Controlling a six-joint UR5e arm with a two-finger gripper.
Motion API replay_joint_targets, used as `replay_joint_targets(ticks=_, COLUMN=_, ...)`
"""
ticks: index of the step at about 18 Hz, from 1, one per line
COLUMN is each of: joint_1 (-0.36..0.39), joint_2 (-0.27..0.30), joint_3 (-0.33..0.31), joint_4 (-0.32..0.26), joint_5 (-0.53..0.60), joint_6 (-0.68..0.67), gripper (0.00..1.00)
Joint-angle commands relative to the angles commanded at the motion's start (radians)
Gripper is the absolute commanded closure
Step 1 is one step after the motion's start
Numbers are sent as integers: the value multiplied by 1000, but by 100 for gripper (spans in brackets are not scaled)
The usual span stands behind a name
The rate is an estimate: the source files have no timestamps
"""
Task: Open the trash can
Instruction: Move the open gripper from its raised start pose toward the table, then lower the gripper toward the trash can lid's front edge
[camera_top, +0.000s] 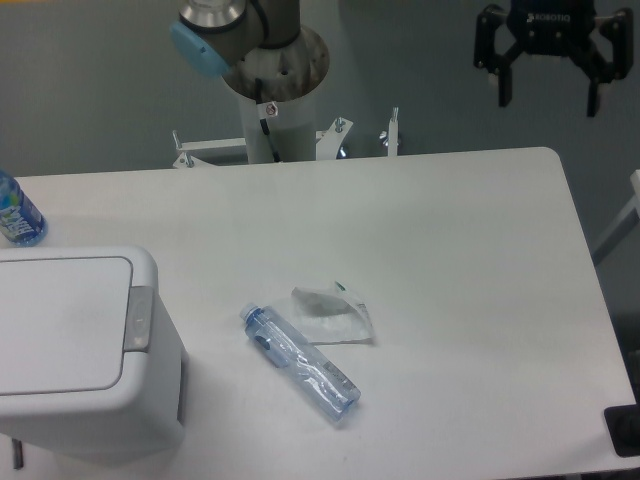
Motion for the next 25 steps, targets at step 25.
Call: replay_joint_targets(ticks=25, joint_1=-265, joint_2=-69, joint_3=-38, joint_4=8, joint_5=-178, joint_6=-853, gripper=0)
